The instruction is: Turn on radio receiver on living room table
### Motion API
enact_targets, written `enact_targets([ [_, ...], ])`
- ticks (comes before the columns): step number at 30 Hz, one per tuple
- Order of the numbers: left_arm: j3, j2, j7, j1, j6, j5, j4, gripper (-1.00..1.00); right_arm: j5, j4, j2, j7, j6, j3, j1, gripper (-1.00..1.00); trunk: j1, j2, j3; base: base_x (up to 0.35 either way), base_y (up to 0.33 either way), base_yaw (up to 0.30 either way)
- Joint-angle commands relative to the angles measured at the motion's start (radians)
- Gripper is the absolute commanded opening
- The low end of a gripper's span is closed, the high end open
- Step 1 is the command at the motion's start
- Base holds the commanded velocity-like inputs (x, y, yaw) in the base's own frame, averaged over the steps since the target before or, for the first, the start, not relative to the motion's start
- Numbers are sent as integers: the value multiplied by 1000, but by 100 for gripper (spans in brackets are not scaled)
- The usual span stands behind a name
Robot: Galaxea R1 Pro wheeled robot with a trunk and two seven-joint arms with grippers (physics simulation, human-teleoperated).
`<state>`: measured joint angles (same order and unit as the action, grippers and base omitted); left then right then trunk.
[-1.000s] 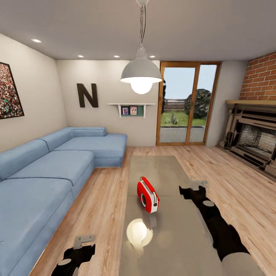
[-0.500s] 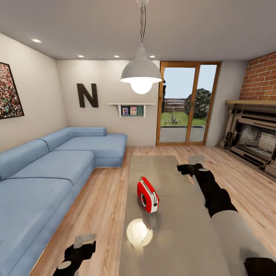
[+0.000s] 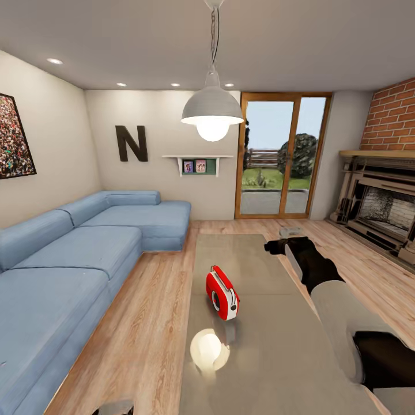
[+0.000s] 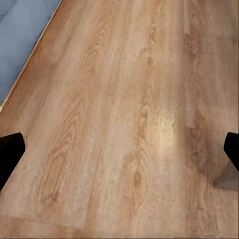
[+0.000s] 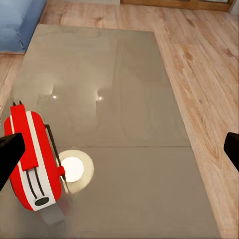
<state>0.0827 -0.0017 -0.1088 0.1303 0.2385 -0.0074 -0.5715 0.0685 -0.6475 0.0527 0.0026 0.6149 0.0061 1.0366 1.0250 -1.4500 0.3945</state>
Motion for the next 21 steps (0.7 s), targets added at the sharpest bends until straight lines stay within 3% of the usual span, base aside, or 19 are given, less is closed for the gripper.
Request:
enact_targets([
  [1,0,27,-1,0,95,1,111,100,1,43,-6,0,0,1,26,100,0,0,0,0,0,0],
  [5,0,68,0,0,166,1,251,100,2,76,-11,0,0,1,42,100,0,0,0,0,0,0],
  [10,-1,83,0,0,181,-1,354,100,4,85,-13,2,4,1,45,100,0,0,0,0,0,0],
  [15,-5,79,0,0,183,-2,452,100,5,96,-15,1,1,12,46,100,0,0,0,0,0,0],
  [17,-6,71,2,0,183,0,537,100,6,99,-16,1,-3,30,46,100,0,0,0,0,0,0],
  [21,-6,51,7,0,177,3,621,100,9,100,-16,2,-7,41,46,100,0,0,0,0,0,0],
])
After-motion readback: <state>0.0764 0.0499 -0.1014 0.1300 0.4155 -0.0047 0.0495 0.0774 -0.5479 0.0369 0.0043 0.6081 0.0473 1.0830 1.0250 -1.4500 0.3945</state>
